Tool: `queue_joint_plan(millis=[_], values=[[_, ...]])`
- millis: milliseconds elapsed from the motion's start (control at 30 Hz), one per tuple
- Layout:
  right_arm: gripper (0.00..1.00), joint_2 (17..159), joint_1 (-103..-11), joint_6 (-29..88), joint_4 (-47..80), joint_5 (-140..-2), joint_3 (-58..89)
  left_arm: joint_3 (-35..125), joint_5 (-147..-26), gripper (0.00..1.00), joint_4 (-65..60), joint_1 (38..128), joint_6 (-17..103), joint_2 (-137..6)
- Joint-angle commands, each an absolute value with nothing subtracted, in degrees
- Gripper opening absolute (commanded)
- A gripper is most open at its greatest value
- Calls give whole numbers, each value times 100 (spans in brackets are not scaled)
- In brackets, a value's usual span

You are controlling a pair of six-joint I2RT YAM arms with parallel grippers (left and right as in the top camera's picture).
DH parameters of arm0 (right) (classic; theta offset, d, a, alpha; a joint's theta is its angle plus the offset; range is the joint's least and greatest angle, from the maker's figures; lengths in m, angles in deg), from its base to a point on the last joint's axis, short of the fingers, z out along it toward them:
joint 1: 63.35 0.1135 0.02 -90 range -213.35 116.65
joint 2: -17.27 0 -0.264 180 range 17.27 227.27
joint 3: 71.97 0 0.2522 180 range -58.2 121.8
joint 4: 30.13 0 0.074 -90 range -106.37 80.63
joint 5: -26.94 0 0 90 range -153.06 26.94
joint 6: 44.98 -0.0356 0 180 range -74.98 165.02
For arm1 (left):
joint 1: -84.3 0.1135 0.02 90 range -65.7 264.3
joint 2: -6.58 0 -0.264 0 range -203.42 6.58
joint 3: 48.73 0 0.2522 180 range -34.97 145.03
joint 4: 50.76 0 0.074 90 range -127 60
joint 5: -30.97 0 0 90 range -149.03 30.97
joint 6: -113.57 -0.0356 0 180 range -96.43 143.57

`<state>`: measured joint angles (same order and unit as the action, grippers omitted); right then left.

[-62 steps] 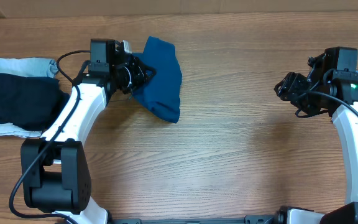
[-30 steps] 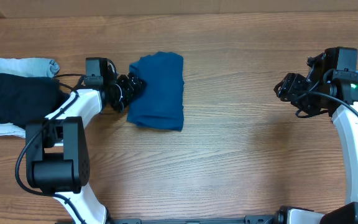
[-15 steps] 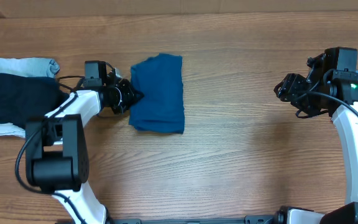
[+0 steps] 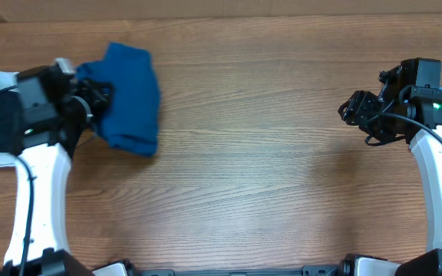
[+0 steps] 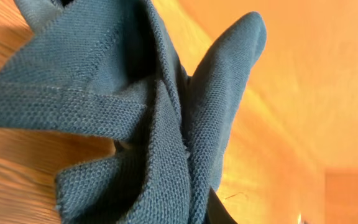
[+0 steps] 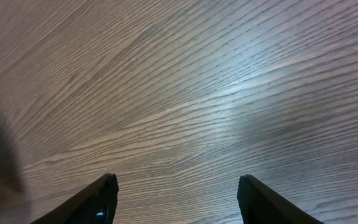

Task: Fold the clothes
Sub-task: 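Lift the teal bundle with the left gripper and place it on the left stack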

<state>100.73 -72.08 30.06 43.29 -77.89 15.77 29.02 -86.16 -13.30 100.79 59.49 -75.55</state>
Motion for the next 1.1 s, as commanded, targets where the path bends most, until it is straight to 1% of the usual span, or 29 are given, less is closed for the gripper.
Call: queue_joint_plan(millis=[0, 100, 200, 267, 333, 367, 400, 433, 533, 633, 767, 833, 867, 900, 933, 967, 1000, 1067], values=[[66, 10055, -7210, 3046, 4327, -7810, 1741, 2943, -8568, 4, -1601, 10949, 6397, -7127], [66, 10055, -7210, 3046, 4407, -7810, 1741, 2943, -8542, 4, -1935, 11699, 6472, -7138], [66, 10055, -7210, 3046, 4445, -7813, 1741, 2943, -8540, 4, -2576, 12331, 6430, -7153], [66, 10055, -7210, 3046, 4510, -7810, 1741, 2943, -8496, 4, -2973, 12656, 6638, -7260], [66, 10055, -7210, 3046, 4624, -7810, 1741, 2943, -8063, 4, -3356, 12785, 7033, -7531], [66, 10055, -7210, 3046, 4722, -7810, 1741, 2943, -7939, 4, -3859, 12783, 7167, -7796], [66, 10055, -7210, 3046, 4797, -7810, 1741, 2943, -7906, 4, -4062, 12785, 7311, -7936], [66, 10055, -7210, 3046, 4880, -7810, 1741, 2943, -7643, 4, -4280, 12785, 7683, -8209], [66, 10055, -7210, 3046, 4906, -7810, 1741, 2943, -7560, 4, -4733, 12783, 7766, -8762], [66, 10055, -7210, 3046, 4888, -7810, 1741, 2943, -7681, 4, -4661, 12792, 7781, -9310], [66, 10055, -7210, 3046, 4875, -7810, 1741, 2941, -7316, 5, -3869, 12838, 7237, -9393], [65, 10055, -7210, 3046, 4866, -7810, 1741, 2941, -7141, 16, -3432, 12866, 7154, -9393], [66, 10055, -7210, 3046, 4871, -7813, 1741, 2941, -7224, 33, -3332, 12870, 7132, -9391], [66, 10055, -7210, 3046, 4895, -7813, 1741, 2941, -7733, 65, -3124, 12910, 7055, -9391], [65, 10055, -7210, 3046, 4912, -7810, 1741, 2941, -8229, 84, -2971, 12958, 6894, -9391], [65, 10055, -7210, 3046, 4917, -7813, 1741, 2941, -8680, 94, -2755, 13017, 6780, -9391], [65, 10055, -7210, 3046, 4923, -7810, 1741, 2941, -9047, 93, -2532, 13091, 6537, -9389], [65, 10055, -7210, 3046, 4928, -7810, 1741, 2943, -9163, 95, -1870, 13284, 6008, -9302]])
